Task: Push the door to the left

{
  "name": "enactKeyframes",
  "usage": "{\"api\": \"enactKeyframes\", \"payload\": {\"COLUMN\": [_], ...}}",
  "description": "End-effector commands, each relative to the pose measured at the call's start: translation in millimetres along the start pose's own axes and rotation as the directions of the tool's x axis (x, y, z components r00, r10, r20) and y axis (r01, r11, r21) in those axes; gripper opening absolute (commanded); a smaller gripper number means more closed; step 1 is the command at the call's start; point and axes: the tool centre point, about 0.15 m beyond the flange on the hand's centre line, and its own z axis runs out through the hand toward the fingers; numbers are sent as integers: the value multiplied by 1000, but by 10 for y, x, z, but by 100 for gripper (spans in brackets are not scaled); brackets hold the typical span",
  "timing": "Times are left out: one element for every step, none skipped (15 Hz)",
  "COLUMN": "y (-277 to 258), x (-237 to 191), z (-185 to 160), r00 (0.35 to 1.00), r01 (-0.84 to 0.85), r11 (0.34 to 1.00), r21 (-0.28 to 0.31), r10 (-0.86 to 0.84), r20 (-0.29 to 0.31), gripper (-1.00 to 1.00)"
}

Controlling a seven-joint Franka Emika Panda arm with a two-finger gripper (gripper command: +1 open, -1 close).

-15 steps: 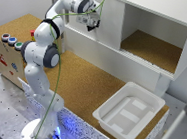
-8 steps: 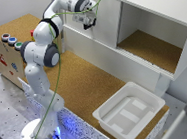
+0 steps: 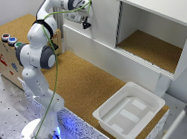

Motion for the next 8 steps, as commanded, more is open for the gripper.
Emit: {"api": "enactKeyframes", "payload": {"y": [-29, -19, -10, -8, -13, -41, -73, -101], "x": [-365, -409, -453, -494, -530, -582, -632, -674], "z": [104, 92, 89, 80, 79, 74, 84, 101], "r00": [1000, 999, 998, 997, 995, 992, 989, 986], "r01": [16, 26, 37, 54, 73, 105, 133, 155], "r11": [1000, 1000, 999, 999, 997, 994, 991, 988], "r21": [-22, -15, -1, 1, 9, 20, 18, 26], "r10": [-16, -26, -37, -54, -72, -103, -132, -153], "r20": [-19, -33, -45, -59, -65, -67, -70, -67], "gripper": [100, 100, 100, 100, 100, 100, 100, 100]}}
